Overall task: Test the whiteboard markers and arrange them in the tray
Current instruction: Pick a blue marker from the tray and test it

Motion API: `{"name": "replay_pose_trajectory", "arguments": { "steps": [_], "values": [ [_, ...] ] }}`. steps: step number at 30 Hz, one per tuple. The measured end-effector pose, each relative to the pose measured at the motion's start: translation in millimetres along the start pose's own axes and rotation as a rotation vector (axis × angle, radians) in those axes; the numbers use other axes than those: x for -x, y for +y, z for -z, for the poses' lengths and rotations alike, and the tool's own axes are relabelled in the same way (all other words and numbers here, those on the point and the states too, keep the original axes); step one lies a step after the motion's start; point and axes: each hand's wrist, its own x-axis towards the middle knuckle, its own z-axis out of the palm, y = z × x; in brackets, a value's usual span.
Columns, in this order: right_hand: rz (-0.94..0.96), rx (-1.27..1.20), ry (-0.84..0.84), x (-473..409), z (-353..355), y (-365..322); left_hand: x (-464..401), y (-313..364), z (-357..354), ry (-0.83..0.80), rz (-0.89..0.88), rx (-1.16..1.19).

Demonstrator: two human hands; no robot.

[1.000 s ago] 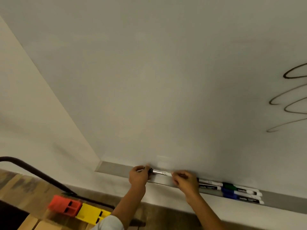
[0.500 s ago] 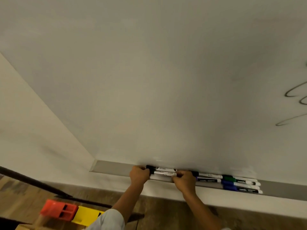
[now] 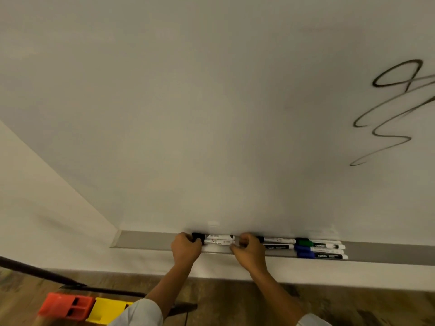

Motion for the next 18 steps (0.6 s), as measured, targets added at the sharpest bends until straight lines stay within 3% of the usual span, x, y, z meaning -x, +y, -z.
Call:
{"name": "replay_pose_trajectory", "arguments": {
  "steps": [5, 10, 14, 18],
  "values": [
    [0.073, 0.028, 0.082, 4.6, 30.9, 16.6, 24.1, 20.1, -29.0, -0.033, -0.055, -0.008],
    [0.263, 0.329, 0.203, -2.0, 83.8, 39.0, 42.8, 45.2, -68.1, -0.258, -0.069, -0.057],
    [0.387, 0.712, 0.077, -13.5, 105.6, 55.6, 57.9, 56.0, -97.1, -0.377, -0.074, -0.129],
    [0.454, 0.927, -0.024, -19.7, 104.8, 54.1, 61.3, 62.6, -112.6, -0.387, -0.06, -0.187]
  ]
}}
